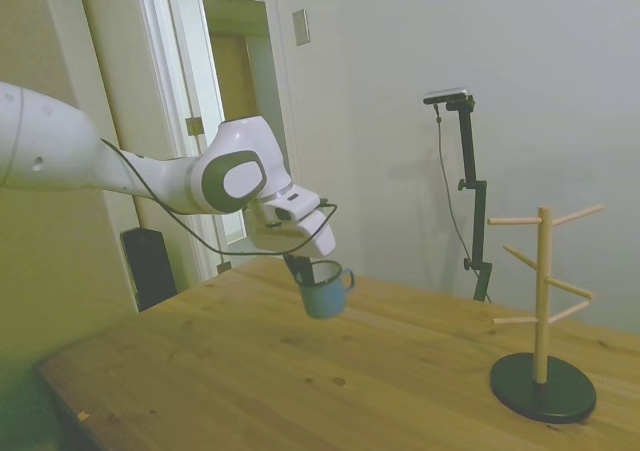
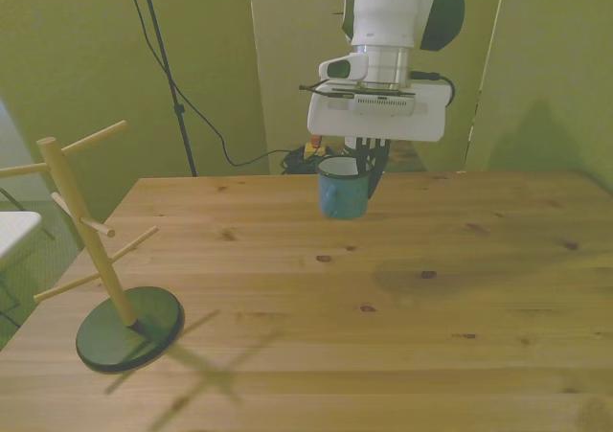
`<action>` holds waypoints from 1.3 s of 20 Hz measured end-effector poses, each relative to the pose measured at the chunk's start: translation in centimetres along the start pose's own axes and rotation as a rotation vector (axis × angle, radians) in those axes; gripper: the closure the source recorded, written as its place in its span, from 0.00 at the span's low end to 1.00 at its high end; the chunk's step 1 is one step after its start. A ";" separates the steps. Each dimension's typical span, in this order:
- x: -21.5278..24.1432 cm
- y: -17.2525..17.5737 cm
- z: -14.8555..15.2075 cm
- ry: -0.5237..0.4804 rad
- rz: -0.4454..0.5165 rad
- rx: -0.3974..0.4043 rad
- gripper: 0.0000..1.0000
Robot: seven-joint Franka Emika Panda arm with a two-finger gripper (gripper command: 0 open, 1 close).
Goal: Unload the mug
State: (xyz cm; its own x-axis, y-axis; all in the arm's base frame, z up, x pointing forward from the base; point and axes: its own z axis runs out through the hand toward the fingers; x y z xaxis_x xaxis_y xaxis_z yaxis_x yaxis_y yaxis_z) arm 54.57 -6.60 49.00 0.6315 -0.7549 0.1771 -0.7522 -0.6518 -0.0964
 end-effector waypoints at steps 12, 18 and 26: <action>-2.2 -2.5 9.9 -0.051 -0.048 -0.018 1.00; -2.2 -2.4 10.6 -0.041 -0.041 -0.010 1.00; -2.4 -2.0 11.8 -0.032 -0.033 -0.015 1.00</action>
State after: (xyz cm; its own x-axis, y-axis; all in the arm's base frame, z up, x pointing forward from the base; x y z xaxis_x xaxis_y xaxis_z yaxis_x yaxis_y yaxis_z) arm 56.77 -4.37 37.24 0.6615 -0.7350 0.1486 -0.7335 -0.6755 -0.0760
